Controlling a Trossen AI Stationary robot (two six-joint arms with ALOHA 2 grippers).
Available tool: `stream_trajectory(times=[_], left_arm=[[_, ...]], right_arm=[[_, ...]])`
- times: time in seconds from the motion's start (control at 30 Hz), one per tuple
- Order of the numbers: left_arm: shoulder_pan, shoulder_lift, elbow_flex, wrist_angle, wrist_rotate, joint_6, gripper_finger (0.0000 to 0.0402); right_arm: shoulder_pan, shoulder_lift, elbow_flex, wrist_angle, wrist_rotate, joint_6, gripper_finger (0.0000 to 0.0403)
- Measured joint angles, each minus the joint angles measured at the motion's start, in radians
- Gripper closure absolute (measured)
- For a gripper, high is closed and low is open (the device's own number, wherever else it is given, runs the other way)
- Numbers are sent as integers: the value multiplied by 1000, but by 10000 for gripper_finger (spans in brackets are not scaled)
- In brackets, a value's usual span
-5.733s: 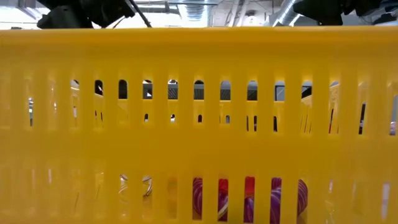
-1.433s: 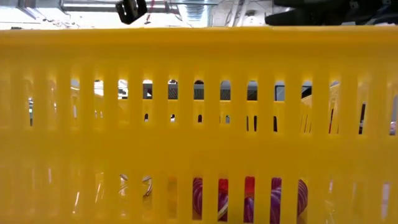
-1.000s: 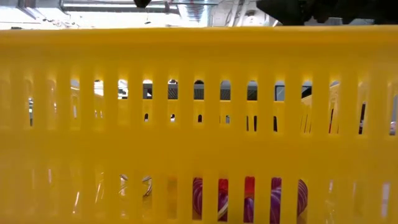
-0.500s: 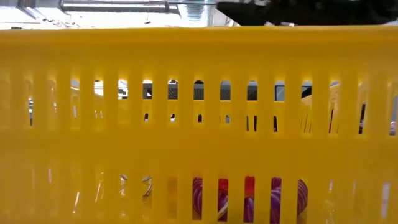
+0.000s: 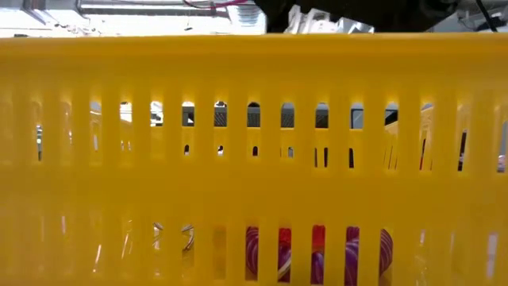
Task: Pick & Place Office Desk Supplies
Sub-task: Put the red rubber band into the red bin
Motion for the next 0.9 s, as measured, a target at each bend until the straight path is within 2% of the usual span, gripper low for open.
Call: stream_trajectory(times=[0.13,0.23,0.47,0.5,0.77,0.9], left_arm=[[-2,0,0,-1,0,0,401],[-2,0,0,-1,0,0,401],[-2,0,0,-1,-2,0,401],[-2,0,0,0,-8,0,400],[-2,0,0,8,-12,0,390],[-1,0,0,8,-18,29,370]], right_arm=[[-5,17,21,-17,-10,15,207],[-7,17,23,-19,-10,15,238],[-7,8,23,-19,-11,8,381],[-7,8,23,-18,-12,6,391],[-7,8,23,-13,-60,0,399],[-6,8,23,-12,-62,0,401]])
